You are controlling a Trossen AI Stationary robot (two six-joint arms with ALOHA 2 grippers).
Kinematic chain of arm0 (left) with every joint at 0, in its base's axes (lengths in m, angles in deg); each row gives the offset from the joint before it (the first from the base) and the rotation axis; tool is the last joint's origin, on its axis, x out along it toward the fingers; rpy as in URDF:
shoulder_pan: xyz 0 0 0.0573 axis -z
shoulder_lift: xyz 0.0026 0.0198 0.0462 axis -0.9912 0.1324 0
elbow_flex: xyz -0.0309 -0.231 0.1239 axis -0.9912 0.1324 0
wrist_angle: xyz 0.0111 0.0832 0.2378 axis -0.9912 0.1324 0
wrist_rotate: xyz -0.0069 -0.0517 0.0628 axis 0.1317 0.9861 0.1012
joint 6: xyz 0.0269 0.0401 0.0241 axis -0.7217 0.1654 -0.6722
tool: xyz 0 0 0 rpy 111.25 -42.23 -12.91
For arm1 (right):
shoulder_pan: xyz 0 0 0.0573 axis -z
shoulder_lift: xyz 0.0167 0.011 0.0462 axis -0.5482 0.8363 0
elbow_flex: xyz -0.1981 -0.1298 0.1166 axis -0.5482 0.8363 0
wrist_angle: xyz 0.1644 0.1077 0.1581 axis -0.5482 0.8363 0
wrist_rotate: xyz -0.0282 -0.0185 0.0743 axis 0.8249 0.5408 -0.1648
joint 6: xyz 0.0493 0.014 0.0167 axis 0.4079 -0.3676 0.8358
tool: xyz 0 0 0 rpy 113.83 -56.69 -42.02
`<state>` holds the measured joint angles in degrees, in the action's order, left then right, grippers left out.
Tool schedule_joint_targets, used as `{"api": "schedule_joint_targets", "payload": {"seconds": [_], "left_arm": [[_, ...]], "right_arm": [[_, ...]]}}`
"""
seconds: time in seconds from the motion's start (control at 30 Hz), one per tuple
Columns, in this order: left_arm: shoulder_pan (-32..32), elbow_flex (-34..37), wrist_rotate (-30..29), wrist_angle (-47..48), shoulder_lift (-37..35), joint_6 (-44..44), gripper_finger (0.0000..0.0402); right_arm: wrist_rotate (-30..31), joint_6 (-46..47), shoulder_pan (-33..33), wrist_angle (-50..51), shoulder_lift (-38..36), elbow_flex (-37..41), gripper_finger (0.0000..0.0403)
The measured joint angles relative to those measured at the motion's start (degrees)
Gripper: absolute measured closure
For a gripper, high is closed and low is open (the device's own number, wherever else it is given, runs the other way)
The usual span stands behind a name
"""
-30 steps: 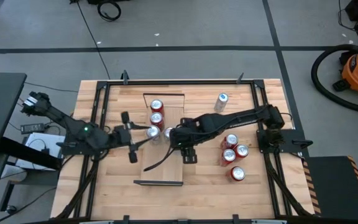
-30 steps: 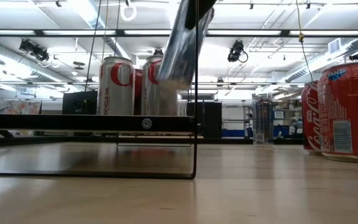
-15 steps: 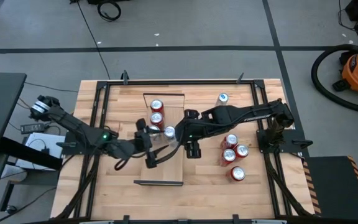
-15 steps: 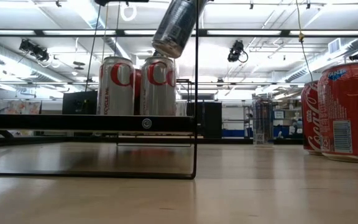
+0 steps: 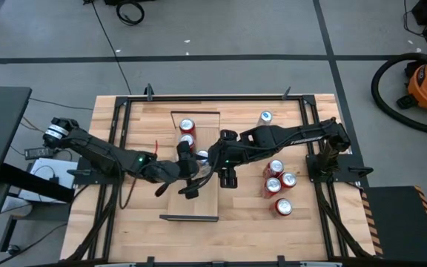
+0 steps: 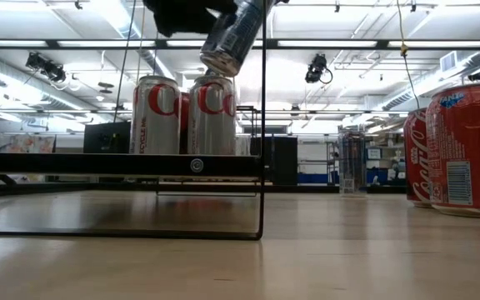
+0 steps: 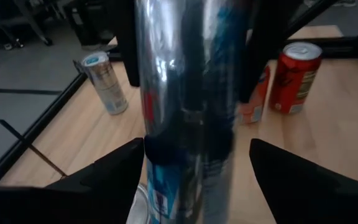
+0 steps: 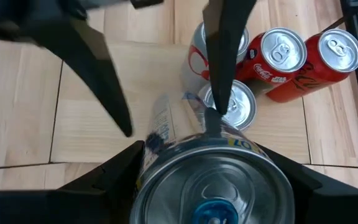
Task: Place canned beverage on shelf
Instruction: Put the bottom blue soda can on the shelf
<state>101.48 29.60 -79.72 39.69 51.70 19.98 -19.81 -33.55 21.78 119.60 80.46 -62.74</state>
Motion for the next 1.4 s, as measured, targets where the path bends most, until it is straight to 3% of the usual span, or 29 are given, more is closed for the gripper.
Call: {"api": "schedule_joint_targets", "payload": {"seconds": [0.43, 0.77, 1.0, 1.17, 1.4], "left_arm": [[-0.5, 0.0, 0.2, -0.5, 0.8, 0.9, 0.0182], [-0.5, 0.0, 0.2, -0.7, 0.9, 0.7, 0.0182], [1.8, 0.0, 2.0, -0.1, 0.0, 0.3, 0.0182], [5.4, 0.6, 2.8, 1.3, -3.6, -0.4, 0.0182], [7.9, 8.3, 9.1, -7.0, -9.4, 0.0, 0.0182]], "right_arm": [[-0.3, 1.4, 0.0, -0.2, 0.0, 0.0, 0.014], [-3.1, 0.0, -0.2, -0.2, -1.8, -1.8, 0.0086], [-0.6, -0.8, -1.5, 1.0, -7.7, -1.2, 0.0068], [2.9, -1.8, -4.9, -3.3, -11.5, 5.7, 0.0068], [3.0, -5.8, -8.3, -24.8, -18.2, 25.2, 0.0067]]}}
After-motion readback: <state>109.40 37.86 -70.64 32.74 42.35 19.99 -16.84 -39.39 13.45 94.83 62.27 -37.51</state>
